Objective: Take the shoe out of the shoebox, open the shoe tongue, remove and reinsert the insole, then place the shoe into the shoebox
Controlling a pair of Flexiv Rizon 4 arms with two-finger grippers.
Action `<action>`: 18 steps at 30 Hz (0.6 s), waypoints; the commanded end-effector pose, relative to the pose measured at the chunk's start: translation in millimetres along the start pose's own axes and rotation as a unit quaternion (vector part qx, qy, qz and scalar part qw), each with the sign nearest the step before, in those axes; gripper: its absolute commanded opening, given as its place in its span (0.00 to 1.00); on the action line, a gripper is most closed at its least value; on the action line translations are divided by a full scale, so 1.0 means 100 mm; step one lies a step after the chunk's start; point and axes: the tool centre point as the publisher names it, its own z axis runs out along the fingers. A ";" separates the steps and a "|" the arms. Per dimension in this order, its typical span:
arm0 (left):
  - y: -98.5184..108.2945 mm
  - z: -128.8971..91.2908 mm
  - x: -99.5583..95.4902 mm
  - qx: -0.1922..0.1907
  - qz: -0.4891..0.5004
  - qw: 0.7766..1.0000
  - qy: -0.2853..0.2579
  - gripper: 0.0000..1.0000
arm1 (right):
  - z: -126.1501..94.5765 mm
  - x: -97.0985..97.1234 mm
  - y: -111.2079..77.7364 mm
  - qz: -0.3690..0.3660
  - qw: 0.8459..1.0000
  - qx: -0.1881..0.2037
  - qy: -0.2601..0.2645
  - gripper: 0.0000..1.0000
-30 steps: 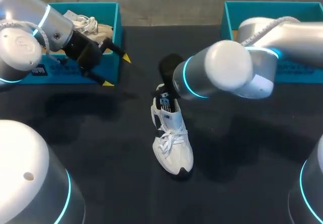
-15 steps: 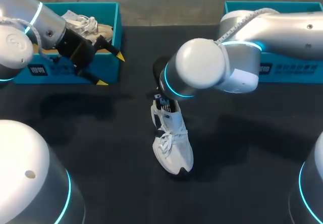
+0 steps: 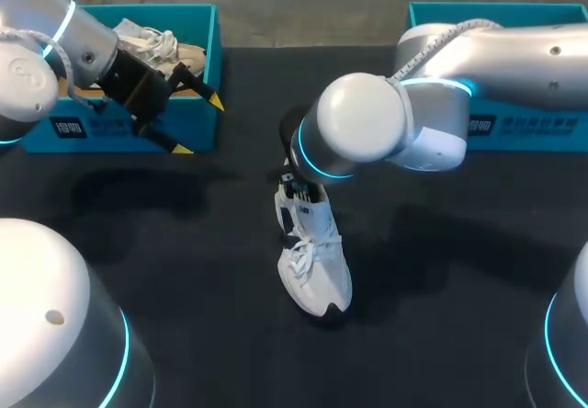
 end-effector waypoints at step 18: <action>0.02 -0.04 0.01 0.015 -0.007 0.999 0.027 1.00 | 0.40 0.00 -0.14 0.025 0.999 0.041 -0.012 0.00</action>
